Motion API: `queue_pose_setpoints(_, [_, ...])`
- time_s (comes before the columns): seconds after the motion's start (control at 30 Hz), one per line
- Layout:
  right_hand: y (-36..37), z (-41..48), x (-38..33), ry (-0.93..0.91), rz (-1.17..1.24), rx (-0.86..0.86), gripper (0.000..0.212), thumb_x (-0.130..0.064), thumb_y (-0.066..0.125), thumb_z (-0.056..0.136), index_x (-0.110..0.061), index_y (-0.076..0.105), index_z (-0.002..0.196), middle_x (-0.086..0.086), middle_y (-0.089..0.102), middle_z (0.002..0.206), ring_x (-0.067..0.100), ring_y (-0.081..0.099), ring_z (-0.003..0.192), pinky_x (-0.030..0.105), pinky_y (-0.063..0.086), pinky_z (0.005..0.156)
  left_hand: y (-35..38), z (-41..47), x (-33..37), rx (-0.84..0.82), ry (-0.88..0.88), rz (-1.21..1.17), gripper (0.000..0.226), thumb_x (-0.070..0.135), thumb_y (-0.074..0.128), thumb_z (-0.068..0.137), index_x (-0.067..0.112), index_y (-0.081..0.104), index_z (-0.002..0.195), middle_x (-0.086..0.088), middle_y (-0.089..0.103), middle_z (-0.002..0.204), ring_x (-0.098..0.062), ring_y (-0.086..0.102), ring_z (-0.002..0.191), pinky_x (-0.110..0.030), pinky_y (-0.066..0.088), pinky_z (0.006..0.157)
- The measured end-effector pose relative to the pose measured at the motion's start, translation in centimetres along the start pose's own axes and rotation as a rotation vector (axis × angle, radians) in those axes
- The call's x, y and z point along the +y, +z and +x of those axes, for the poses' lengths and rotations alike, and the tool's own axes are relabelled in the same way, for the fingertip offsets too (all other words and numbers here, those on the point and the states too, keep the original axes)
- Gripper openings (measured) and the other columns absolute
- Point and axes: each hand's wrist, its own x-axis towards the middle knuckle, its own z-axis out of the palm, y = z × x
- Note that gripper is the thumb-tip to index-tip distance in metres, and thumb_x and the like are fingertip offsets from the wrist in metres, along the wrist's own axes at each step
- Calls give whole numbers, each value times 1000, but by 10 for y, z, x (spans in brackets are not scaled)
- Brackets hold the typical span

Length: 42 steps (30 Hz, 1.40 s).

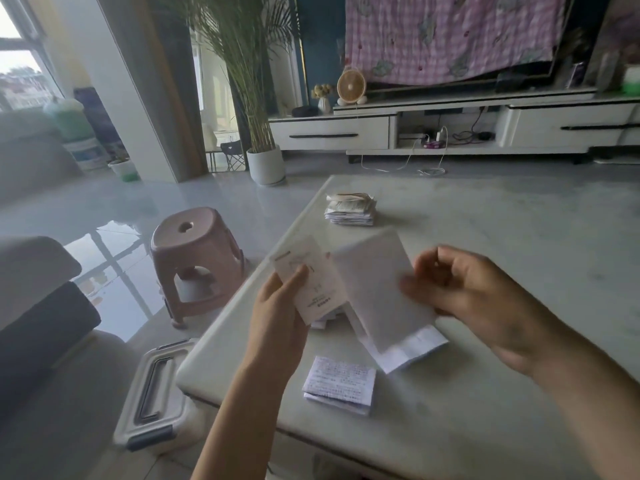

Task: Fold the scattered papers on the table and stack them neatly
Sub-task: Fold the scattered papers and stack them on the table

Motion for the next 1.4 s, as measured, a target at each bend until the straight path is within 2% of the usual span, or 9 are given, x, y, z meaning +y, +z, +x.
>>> queue_pose_setpoints(0.17, [2,38,15,-186,-332,403,20,-15,71,80,-21,53,75,2,61,76,17,59,72,31,50,61,9,-2,-3,-62,-114,-84,20,15,45,93,11,64,91,-8,73,86,-17,70,74,-34,52,75])
queue_pose_setpoints(0.5, [20,43,27,-82,-276,169,17,-16,71,81,-7,56,78,7,58,70,13,54,57,20,45,49,21,-1,-30,64,-11,104,33,8,57,87,5,53,119,-15,67,103,-24,64,88,-36,55,75])
queue_pose_setpoints(0.63, [9,53,30,53,-97,32,24,-23,58,89,0,60,89,5,64,73,15,58,64,21,46,58,13,4,-28,106,-14,154,18,10,53,91,4,61,106,-16,65,97,-25,60,82,-36,49,72])
queue_pose_setpoints(0.77, [-10,74,63,283,-939,23,68,-43,73,75,-13,47,130,11,47,127,26,43,120,33,37,98,1,11,-17,96,-39,43,16,9,45,95,7,60,100,-7,71,83,-17,69,68,-26,55,56])
queue_pose_setpoints(0.83, [-8,75,72,369,-1050,-69,71,-47,76,69,-19,47,128,8,35,133,26,32,124,33,31,101,0,10,-12,59,-51,36,18,8,43,96,9,61,98,-4,73,77,-16,70,67,-24,55,54])
queue_pose_setpoints(1.0, [-26,75,77,172,-714,91,23,-14,75,74,-17,53,69,1,55,75,19,52,82,30,43,65,-1,11,-15,73,-119,2,17,11,47,94,8,63,101,-11,71,93,-21,69,78,-36,58,67])
queue_pose_setpoints(1.1, [-44,63,60,56,-437,354,20,-10,63,86,-14,46,77,8,54,82,27,60,69,35,52,57,4,8,-17,-13,-300,-166,19,12,48,88,6,63,98,-11,71,84,-20,70,69,-29,58,58])
queue_pose_setpoints(1.2, [-33,47,35,-174,-302,457,22,3,56,86,-12,46,75,11,58,84,18,58,47,34,49,47,12,5,-19,-98,-389,-262,26,15,51,73,3,68,89,-14,70,91,-24,69,81,-33,55,77])
queue_pose_setpoints(1.4, [10,22,32,-416,-390,405,33,12,47,78,-11,69,88,-4,58,100,3,59,84,18,51,68,20,5,-19,-228,-459,-326,59,27,55,81,1,46,134,-23,53,132,-35,55,119,-49,45,98])
